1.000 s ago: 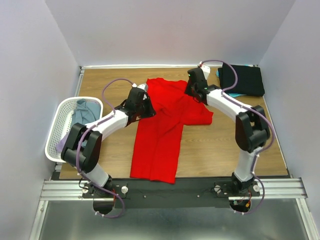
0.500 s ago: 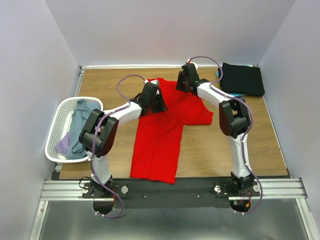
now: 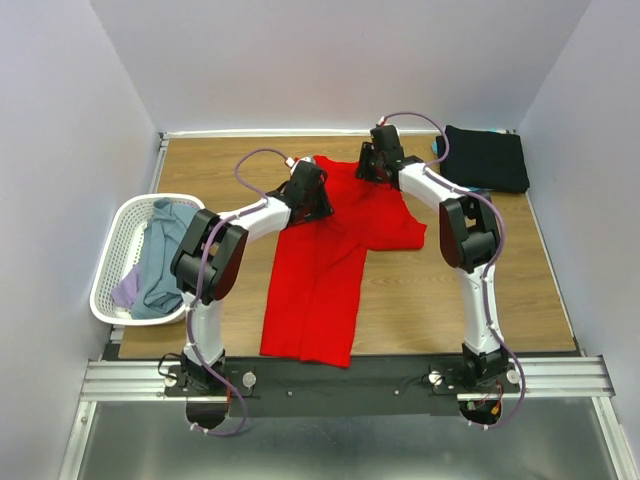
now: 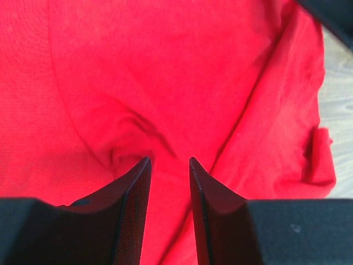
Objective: Fold and stack the t-shirts
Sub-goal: Fold the tshirt
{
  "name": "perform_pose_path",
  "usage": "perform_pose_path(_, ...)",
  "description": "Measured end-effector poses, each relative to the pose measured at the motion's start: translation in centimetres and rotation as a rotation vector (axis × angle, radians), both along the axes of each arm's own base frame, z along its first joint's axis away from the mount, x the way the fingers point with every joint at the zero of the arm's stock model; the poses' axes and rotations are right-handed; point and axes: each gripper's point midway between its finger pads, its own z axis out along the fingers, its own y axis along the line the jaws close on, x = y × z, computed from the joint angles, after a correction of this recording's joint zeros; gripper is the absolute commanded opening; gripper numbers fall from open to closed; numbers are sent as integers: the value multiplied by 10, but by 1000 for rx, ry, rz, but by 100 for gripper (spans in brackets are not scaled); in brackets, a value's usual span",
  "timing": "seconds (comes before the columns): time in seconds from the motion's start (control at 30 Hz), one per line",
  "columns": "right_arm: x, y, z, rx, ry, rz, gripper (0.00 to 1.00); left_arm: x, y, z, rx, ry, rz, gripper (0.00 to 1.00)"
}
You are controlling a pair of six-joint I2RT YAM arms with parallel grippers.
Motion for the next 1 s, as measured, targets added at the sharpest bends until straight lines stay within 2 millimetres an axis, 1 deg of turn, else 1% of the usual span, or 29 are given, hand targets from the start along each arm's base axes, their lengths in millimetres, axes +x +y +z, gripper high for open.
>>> perform_pose_path(0.13, -1, 2, -5, 4, 10, 15, 51, 6, 1, -2, 6, 3, 26, 42)
perform_pose_path(0.33, 0, 6, -6, 11, 11, 29, 50, 6, 7, -6, 23, 15, 68, 42)
perform_pose_path(0.57, 0, 6, -7, 12, 13, 31, 50, 5, 7, -7, 24, 22, 85, 41)
perform_pose_path(0.8, -1, 7, -18, 9, 31, 35, 50, 4, 6, -9, 28, 27, 92, 40)
perform_pose_path(1.0, -1, 5, -23, 6, 38, 33, 49, 1, 8, -17, 40, 52, 103, 39)
